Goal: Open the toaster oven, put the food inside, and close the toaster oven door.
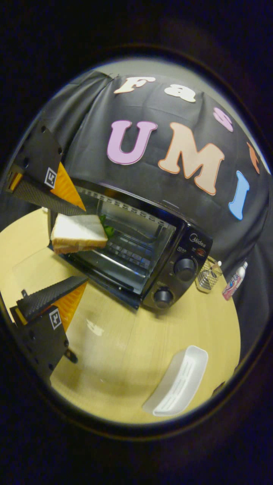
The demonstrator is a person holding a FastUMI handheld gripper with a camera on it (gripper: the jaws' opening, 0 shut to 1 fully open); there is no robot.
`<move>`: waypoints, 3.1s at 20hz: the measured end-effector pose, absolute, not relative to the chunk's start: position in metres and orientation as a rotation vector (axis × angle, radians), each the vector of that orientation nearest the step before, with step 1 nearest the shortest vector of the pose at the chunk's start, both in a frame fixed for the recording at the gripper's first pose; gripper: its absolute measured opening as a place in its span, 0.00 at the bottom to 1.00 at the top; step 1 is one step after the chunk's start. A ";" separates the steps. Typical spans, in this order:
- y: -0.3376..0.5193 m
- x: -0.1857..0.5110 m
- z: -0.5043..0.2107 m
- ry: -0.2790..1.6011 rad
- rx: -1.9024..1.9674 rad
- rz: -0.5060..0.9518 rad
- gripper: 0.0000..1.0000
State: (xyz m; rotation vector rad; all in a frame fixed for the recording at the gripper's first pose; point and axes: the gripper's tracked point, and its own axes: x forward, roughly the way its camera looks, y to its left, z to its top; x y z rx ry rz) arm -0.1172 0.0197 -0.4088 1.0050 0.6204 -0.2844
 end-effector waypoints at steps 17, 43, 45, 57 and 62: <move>-0.002 -0.277 -0.484 1.041 0.328 -0.230 0.99; 0.016 -0.213 -0.435 0.867 0.145 -0.103 0.99; 0.007 -0.228 -0.446 0.911 0.075 -0.094 0.99; 0.008 -0.235 -0.503 1.005 -0.057 -0.025 1.00; 0.012 -0.228 -0.484 0.919 -0.038 -0.023 1.00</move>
